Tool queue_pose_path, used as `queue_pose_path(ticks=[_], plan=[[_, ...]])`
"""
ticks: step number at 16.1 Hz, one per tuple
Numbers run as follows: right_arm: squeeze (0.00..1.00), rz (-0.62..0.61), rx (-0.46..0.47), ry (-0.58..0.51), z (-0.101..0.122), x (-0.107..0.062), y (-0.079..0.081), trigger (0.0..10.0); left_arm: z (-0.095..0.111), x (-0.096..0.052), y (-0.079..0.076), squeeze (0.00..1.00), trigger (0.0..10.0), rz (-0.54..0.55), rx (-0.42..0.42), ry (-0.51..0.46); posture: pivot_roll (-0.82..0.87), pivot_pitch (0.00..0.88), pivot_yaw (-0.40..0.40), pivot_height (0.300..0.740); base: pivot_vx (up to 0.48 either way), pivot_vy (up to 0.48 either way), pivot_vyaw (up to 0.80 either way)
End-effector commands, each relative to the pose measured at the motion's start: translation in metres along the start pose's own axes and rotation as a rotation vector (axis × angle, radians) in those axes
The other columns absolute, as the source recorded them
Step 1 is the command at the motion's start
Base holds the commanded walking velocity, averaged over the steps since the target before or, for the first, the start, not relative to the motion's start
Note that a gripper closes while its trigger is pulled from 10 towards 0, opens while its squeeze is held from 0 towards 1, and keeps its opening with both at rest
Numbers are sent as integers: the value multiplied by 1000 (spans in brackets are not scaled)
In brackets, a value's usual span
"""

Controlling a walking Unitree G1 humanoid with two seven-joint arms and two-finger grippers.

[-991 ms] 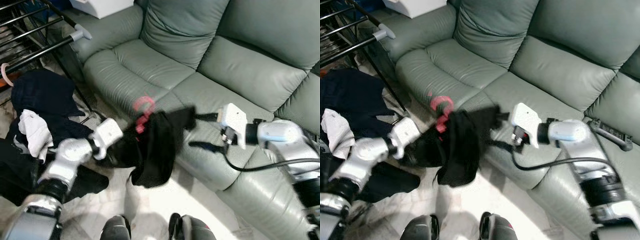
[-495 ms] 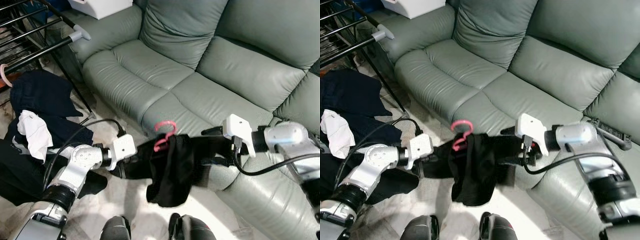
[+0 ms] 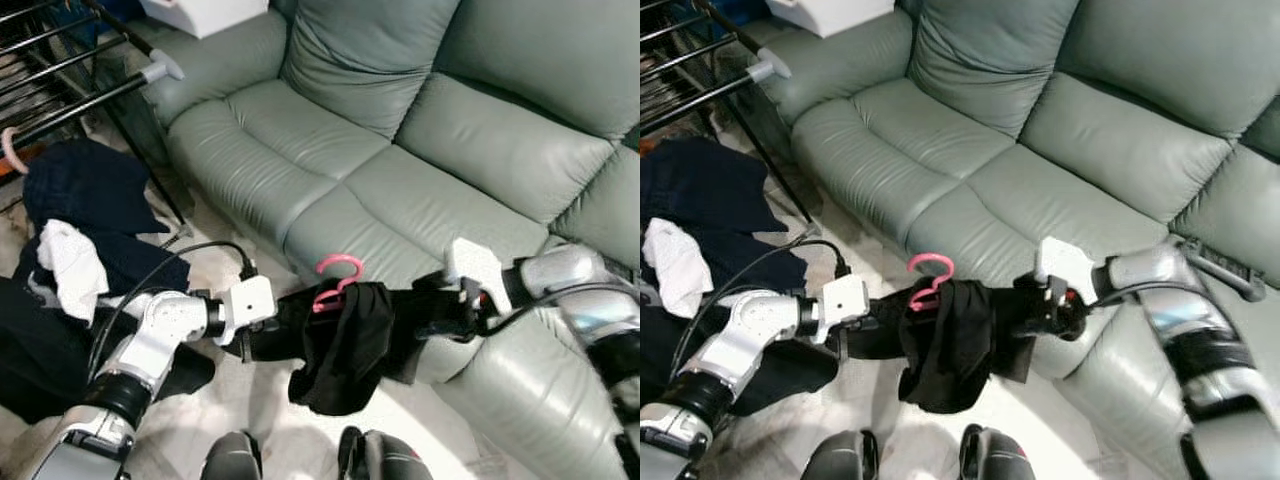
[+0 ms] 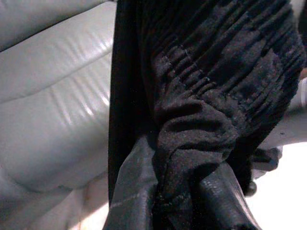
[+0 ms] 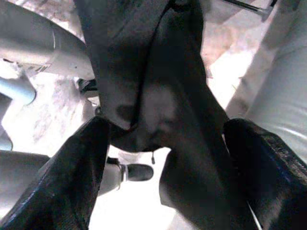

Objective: Hang hanger

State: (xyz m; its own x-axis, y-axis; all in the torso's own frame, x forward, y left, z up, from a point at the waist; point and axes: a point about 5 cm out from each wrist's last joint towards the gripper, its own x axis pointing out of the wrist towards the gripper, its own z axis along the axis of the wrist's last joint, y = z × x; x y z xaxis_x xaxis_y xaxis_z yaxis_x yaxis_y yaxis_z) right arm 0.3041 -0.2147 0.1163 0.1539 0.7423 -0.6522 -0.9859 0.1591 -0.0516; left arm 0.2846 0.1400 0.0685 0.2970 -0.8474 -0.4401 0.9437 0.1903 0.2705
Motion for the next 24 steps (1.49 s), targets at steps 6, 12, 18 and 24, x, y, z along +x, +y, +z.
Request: queue_pose_path(ticks=[6, 12, 18, 24], plan=[[0, -4, -135, 39, 16, 11, -16, 0, 8, 4, -6, 0, 0, -60, 24, -25, -88, 118, -17, 740, 0, 0, 0], [0, 61, -154, 55, 21, 8, -22, 0, 8, 6, -6, 0, 0, -64, 28, -15, -90, 118, -22, 740, 0, 0, 0], [0, 105, -88, -15, 19, 13, -18, 0, 7, 7, -5, 0, 0, -51, 26, -11, -84, 117, -22, 740, 0, 0, 0], [0, 151, -94, -40, 24, 10, -17, 0, 6, 8, 1, 0, 0, -8, 31, -4, -92, 108, -28, 740, 0, 0, 0]])
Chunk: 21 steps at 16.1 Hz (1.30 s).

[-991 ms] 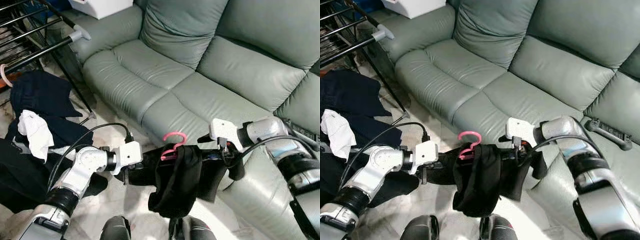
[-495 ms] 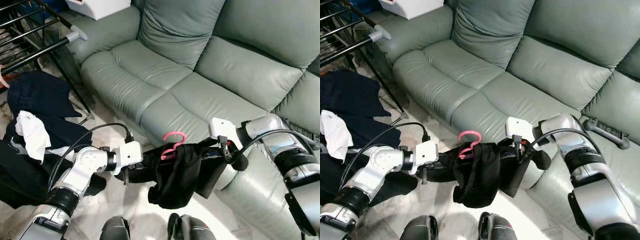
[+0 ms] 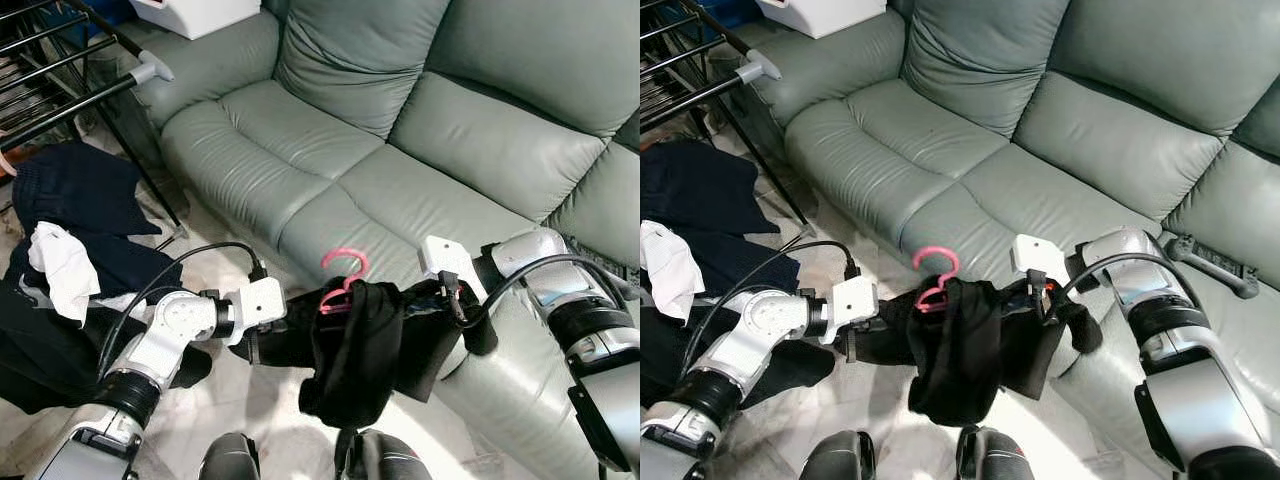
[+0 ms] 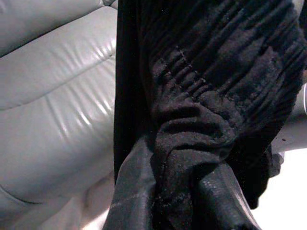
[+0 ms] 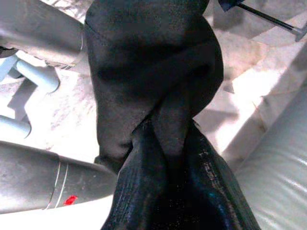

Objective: Hang hanger

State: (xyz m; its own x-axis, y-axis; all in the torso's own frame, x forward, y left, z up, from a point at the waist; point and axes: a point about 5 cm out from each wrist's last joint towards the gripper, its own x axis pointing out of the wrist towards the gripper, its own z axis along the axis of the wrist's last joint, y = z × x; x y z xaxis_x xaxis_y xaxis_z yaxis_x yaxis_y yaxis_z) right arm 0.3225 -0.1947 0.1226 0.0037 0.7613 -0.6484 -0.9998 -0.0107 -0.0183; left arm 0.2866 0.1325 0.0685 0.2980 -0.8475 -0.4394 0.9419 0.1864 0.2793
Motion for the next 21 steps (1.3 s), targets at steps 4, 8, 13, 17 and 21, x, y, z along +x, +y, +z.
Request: queue_pose_path(ticks=[4, 8, 13, 17, 21], plan=[[0, 25, -34, -28, 7, -2, 1, 0, 3, 1, 8, 0, 0, 65, 37, -4, -89, 116, -35, 740, 0, 0, 0], [0, -13, -113, -40, 15, 5, 1, 0, 3, 0, 19, 1000, 6588, 177, 110, 26, -99, 117, -37, 740, 0, 0, 0], [0, -13, -113, -40, 15, 5, 1, 0, 3, 0, 19, 1000, 6588, 177, 110, 26, -99, 117, -37, 740, 0, 0, 0], [0, -13, -113, -40, 15, 5, 1, 0, 3, 0, 19, 1000, 6588, 177, 110, 26, -99, 117, -37, 740, 0, 0, 0], [0, -13, -113, -40, 15, 5, 1, 0, 3, 0, 19, 1000, 6588, 177, 110, 26, -99, 117, -37, 740, 0, 0, 0]])
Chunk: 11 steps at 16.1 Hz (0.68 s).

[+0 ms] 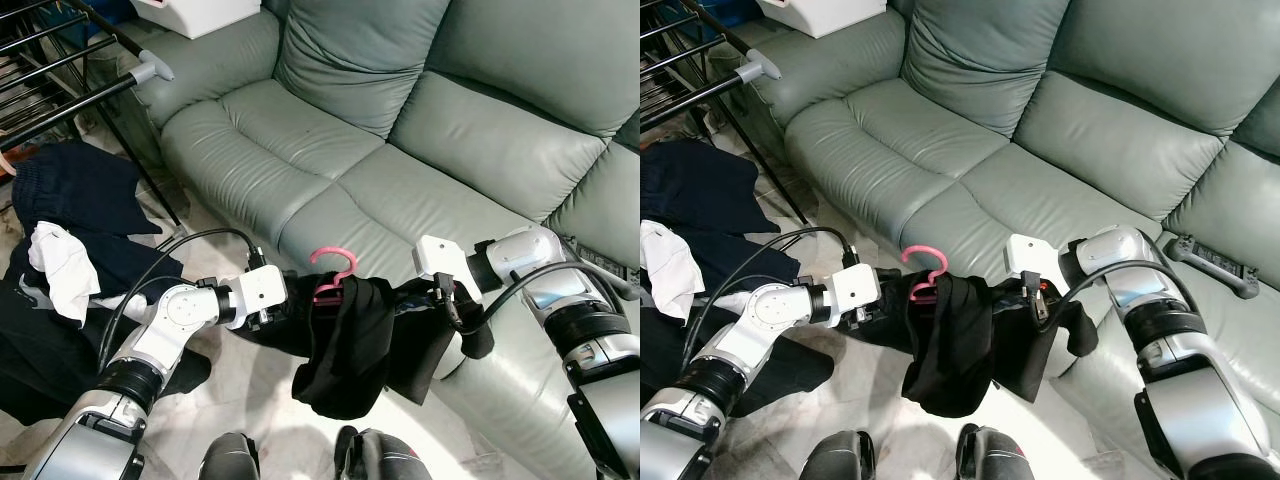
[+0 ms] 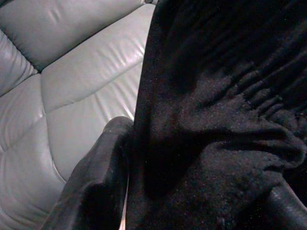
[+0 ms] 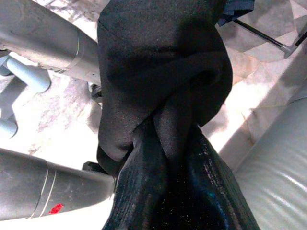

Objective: Hang hanger

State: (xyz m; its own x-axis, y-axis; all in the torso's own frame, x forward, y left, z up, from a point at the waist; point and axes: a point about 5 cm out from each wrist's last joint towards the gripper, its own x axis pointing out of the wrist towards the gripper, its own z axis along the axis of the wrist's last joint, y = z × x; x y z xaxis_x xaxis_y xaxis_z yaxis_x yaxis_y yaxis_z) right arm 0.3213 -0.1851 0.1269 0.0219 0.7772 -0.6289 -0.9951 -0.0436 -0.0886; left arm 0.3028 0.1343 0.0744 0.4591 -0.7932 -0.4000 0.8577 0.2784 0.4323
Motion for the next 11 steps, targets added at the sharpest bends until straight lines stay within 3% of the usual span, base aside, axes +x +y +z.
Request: queue_pose_path(ticks=[1, 2, 3, 5, 11], plan=[[0, 6, -38, -16, 6, 1, 0, 0, 1, 0, 2, 1000, 6588, 5, 13, -2, -99, 117, -37, 740, 0, 0, 0], [0, 6, -38, -16, 6, 1, 0, 0, 1, 0, 2, 1000, 6588, 5, 13, -2, -99, 117, -37, 740, 0, 0, 0], [0, 4, -39, -22, 6, 2, 2, 0, 1, 1, 4, 1000, 10000, 27, 33, -2, -102, 113, -36, 740, 0, 0, 0], [0, -304, 160, -35, -30, 44, 27, 0, -4, -11, 11, 1000, 10000, 205, 109, 8, -99, 126, -9, 740, 0, 0, 0], [0, -367, 202, 5, -36, 51, 37, 0, -9, -12, 7, 1000, 10000, 209, 140, 24, -99, 126, -9, 740, 0, 0, 0]])
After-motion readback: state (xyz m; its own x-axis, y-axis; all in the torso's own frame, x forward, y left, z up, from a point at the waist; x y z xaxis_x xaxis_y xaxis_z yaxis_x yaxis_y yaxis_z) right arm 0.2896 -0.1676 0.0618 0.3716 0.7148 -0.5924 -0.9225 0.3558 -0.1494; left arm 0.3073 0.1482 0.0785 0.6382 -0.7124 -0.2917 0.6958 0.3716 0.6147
